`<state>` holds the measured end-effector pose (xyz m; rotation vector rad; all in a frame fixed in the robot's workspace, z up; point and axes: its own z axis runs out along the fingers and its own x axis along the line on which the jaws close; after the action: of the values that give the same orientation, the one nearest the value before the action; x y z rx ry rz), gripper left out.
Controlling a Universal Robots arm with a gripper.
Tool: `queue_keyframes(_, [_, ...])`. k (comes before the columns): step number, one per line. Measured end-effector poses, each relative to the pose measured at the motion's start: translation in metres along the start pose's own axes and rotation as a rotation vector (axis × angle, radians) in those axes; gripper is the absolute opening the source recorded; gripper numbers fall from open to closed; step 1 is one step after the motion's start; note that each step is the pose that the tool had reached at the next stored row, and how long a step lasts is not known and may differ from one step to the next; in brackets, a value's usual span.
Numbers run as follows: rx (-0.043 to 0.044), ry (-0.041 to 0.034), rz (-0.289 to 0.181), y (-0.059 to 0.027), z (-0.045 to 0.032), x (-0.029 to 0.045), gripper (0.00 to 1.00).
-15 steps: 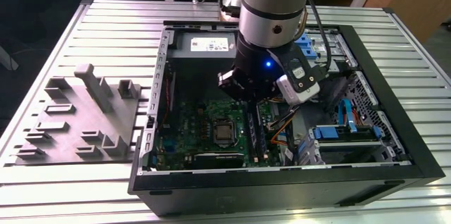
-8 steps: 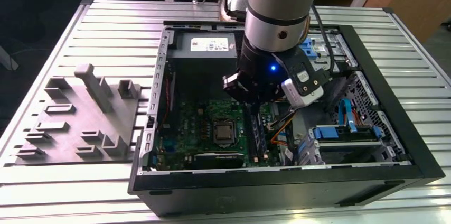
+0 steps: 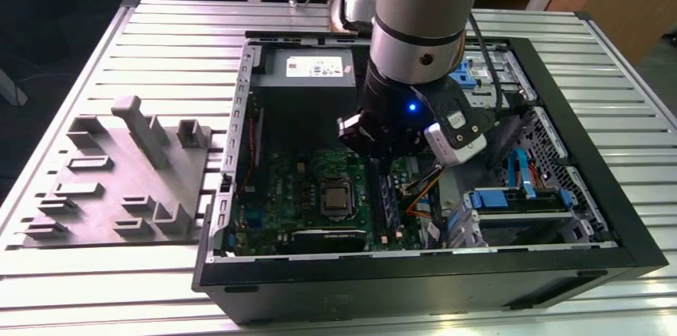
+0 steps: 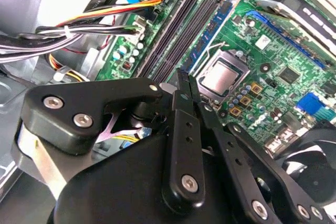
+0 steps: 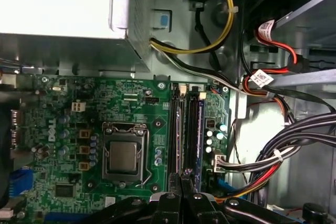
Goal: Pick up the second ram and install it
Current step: 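Insert the second ram into the second slot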
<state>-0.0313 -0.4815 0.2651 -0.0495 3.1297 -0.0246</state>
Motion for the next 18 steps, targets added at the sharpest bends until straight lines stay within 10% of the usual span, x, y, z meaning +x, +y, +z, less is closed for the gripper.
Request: queue_keyframes(18, [-0.0020, 0.0000, 0.002, 0.0002, 0.0249, -0.0037, 0.12])
